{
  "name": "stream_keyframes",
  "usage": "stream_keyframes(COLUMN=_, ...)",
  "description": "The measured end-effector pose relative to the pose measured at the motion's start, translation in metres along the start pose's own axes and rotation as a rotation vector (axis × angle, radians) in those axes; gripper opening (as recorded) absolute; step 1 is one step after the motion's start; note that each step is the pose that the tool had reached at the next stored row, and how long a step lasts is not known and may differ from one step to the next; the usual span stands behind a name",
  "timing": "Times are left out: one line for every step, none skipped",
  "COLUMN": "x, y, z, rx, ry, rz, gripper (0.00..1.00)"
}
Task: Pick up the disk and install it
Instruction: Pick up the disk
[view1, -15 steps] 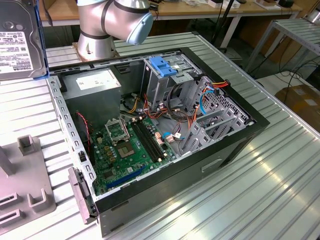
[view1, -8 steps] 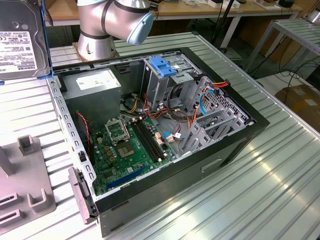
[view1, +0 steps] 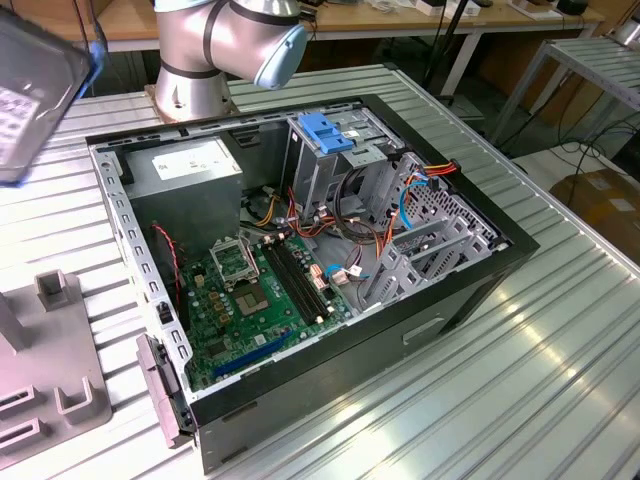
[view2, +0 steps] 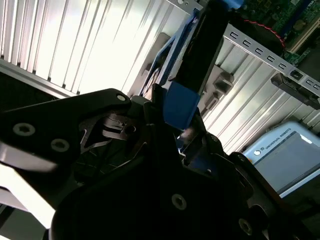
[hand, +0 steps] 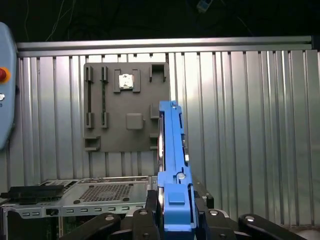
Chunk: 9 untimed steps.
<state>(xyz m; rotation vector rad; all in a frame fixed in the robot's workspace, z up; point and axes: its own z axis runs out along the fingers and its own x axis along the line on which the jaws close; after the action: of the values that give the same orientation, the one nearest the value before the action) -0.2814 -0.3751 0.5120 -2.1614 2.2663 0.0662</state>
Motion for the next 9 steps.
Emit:
stream_keyframes(x=0.0000, y=-0.0010, z=0.0000, rx=0.0001, ry=0.0000, rz=0.000, gripper=0.37)
stream_keyframes(x=-0.0001, y=-0.0019, z=0.0000, rx=0.0000, ry=0.0000, rz=0.000, gripper=0.37)
stream_keyframes(x=-0.0001, y=-0.0026, z=0.0000, rx=0.0000, ry=0.0000, rz=0.000, gripper=0.37)
stream_keyframes(x=-0.0001, y=-0.0036, z=-0.0001, rx=0.0000, ry=0.0000, rz=0.000, gripper=0.37)
stream_keyframes(x=-0.0002, y=-0.0043, z=-0.0001, rx=0.0000, ry=0.0000, rz=0.000, gripper=0.37)
stream_keyframes(x=-0.0002, y=-0.0051, z=-0.0001, rx=0.0000, ry=0.0000, rz=0.000, gripper=0.37)
stream_keyframes(x=-0.0003, y=-0.0060, z=-0.0001, rx=0.0000, ry=0.0000, rz=0.000, gripper=0.37)
stream_keyframes(x=-0.0003, y=-0.0072, z=-0.0002, rx=0.0000, ry=0.0000, rz=0.000, gripper=0.37)
stream_keyframes(x=-0.0004, y=-0.0079, z=-0.0002, rx=0.0000, ry=0.0000, rz=0.000, gripper=0.37)
